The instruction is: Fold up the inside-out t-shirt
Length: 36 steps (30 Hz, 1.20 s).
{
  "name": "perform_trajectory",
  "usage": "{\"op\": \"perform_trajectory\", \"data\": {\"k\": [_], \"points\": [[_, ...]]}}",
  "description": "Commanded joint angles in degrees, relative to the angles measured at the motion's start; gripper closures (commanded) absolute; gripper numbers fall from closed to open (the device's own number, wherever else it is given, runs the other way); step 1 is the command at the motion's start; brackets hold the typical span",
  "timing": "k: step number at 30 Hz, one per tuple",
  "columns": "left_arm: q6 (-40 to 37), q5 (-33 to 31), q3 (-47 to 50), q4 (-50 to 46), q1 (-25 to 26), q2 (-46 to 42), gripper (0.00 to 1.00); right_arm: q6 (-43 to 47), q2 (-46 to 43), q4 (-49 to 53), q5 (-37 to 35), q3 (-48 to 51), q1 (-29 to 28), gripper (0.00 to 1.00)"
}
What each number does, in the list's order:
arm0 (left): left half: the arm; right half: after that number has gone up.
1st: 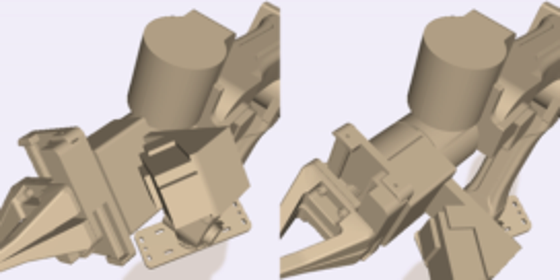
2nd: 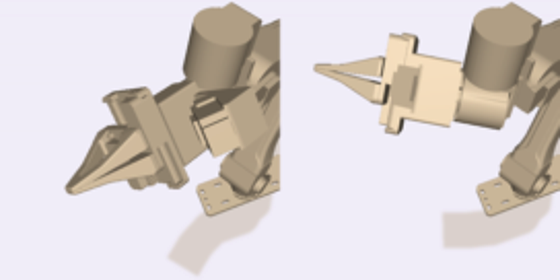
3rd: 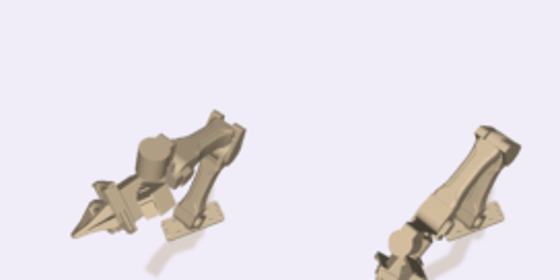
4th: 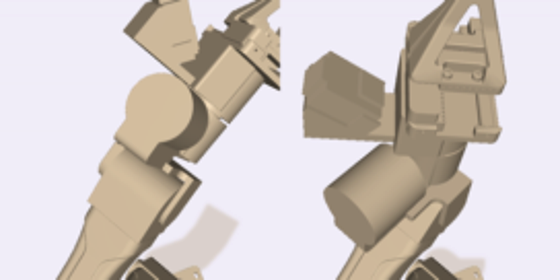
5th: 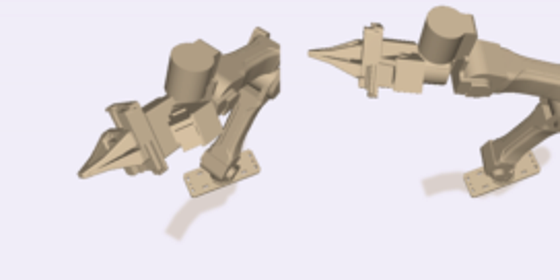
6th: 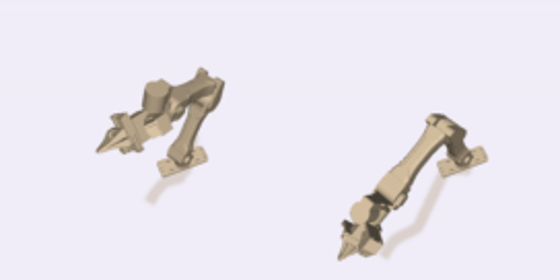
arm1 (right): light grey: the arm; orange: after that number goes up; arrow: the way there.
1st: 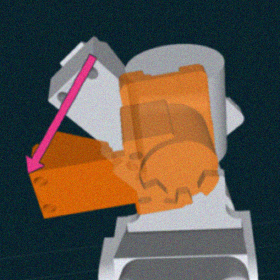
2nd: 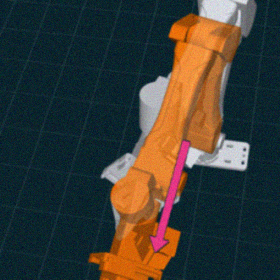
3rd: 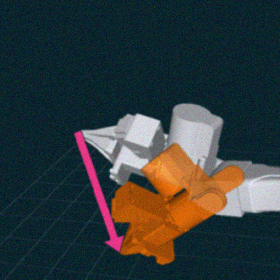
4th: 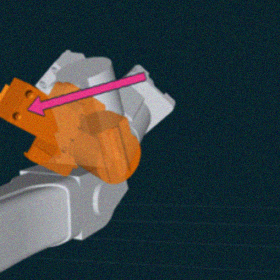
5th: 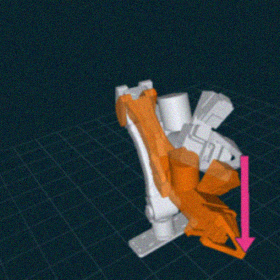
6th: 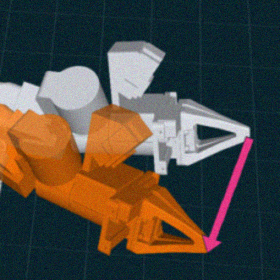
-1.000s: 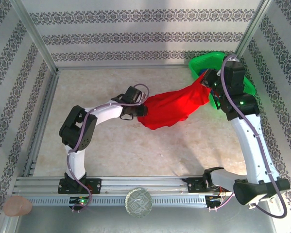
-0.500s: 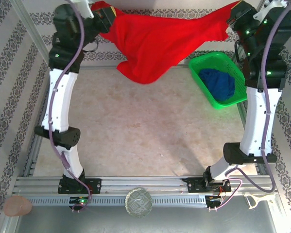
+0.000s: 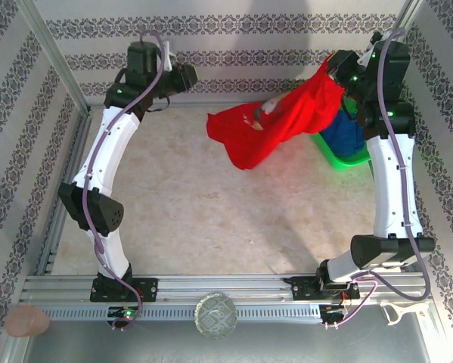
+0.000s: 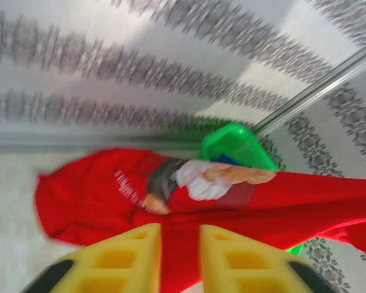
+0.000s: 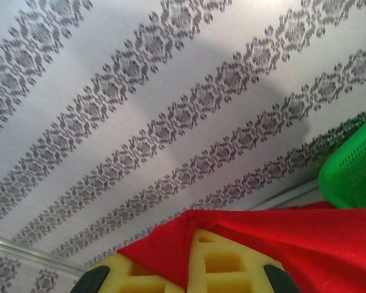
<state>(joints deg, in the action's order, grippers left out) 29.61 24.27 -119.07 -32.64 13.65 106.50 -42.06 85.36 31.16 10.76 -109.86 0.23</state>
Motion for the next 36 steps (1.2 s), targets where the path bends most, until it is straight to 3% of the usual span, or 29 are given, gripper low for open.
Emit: {"op": "perform_trajectory", "data": {"k": [1,3,6,12,16,22,32,36], "points": [[2.7,2.52,13.31,5.45,0.62,-4.55,0.57,1.37,-4.89,-3.32,2.88,4.03,0.12,1.0],[3.79,2.84,22.5,8.79,1.84,-6.33,0.49,1.95,-7.54,-3.25,2.02,8.54,0.21,1.0],[4.66,2.84,31.68,11.78,5.78,-5.98,0.45,2.63,-11.92,-2.56,1.09,15.04,0.47,1.0],[5.02,1.2,30.44,10.88,16.57,2.49,0.38,4.01,-19.14,-0.21,-1.9,23.56,1.84,1.0],[6.1,-2.68,24.01,9.09,22.08,9.1,0.34,3.57,-21.99,1.76,-2.98,26.37,3.02,1.0],[4.55,-8.4,10.19,3.99,26.28,19.46,0.33,2.37,-24.22,4.39,-3.23,29.62,3.35,1.0],[2.21,-27.02,-29.43,-23.12,29.93,43.24,0.31,2.25,-25.83,7.68,-3.05,31.31,3.46,1.0],[3.08,-28.49,-34.97,-26.32,30.03,47.57,0.3,1.99,-26.31,7.78,-3.14,31.97,3.46,1.0]]}}
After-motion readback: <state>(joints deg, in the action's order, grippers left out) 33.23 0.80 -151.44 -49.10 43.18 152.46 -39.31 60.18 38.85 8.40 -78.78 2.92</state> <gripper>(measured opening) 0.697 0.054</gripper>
